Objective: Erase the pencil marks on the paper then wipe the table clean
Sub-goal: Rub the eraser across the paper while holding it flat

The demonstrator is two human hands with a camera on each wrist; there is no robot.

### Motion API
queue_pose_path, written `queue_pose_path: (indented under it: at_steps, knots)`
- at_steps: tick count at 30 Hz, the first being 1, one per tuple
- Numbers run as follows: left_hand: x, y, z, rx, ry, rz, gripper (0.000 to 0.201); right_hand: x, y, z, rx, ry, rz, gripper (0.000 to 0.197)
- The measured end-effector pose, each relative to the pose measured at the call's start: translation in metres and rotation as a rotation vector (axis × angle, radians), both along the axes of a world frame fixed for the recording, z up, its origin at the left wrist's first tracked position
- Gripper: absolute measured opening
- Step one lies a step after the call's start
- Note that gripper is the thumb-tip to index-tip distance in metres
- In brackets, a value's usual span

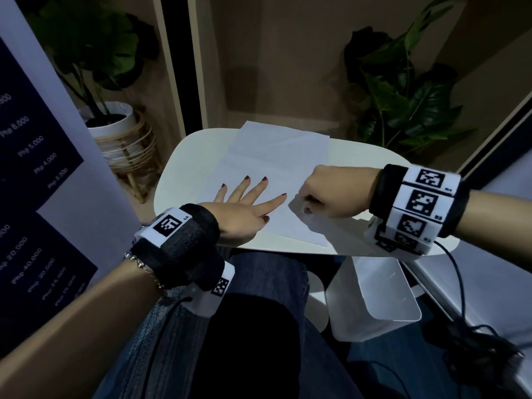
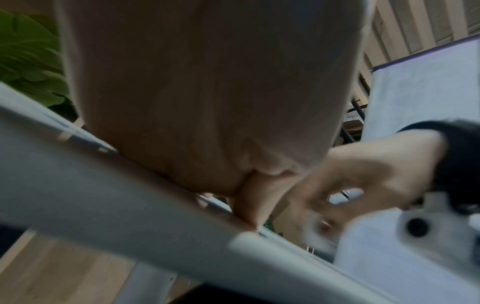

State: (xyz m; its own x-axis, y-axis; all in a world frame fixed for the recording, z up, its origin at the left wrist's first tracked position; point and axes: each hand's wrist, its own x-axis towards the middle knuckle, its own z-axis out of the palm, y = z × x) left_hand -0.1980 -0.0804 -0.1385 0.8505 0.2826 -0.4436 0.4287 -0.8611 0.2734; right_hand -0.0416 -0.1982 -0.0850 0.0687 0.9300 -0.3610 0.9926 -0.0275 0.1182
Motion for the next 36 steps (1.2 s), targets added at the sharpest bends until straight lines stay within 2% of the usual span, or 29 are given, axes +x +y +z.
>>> queue_pose_path:
  at_steps: [2,6,11,15,18,24,28,31,36]
  knots:
    - [0.0,0.001,-0.001,0.016,0.001,-0.006,0.054,0.002,-0.001,-0.003,-0.032,0.029,-0.011,0.023]
    - [0.0,0.001,-0.002,0.033,0.004,-0.014,0.054,0.004,-0.004,0.007,-0.223,0.051,-0.015,0.022]
    - [0.001,0.001,-0.003,0.033,0.004,-0.011,0.054,0.002,-0.002,-0.002,-0.002,0.011,-0.038,0.025]
    - [0.002,0.002,-0.003,0.031,0.005,-0.016,0.054,0.004,-0.013,-0.006,-0.041,0.092,-0.053,0.021]
    - [0.002,0.001,-0.004,0.048,0.005,-0.019,0.054,0.005,-0.014,0.003,-0.129,0.077,-0.047,0.019]
    - [0.001,0.001,-0.003,0.039,-0.004,-0.016,0.054,0.0,-0.011,-0.007,0.052,0.037,-0.054,0.024]
    - [0.0,0.001,-0.002,0.033,0.001,-0.024,0.054,0.002,-0.018,-0.002,-0.069,0.135,-0.04,0.019]
    - [0.0,0.0,0.0,0.036,-0.002,-0.021,0.054,0.005,-0.015,0.006,-0.192,0.102,-0.018,0.017]
    - [-0.001,-0.003,0.0,0.03,-0.008,-0.003,0.055,0.001,-0.007,0.0,0.054,0.074,-0.023,0.022]
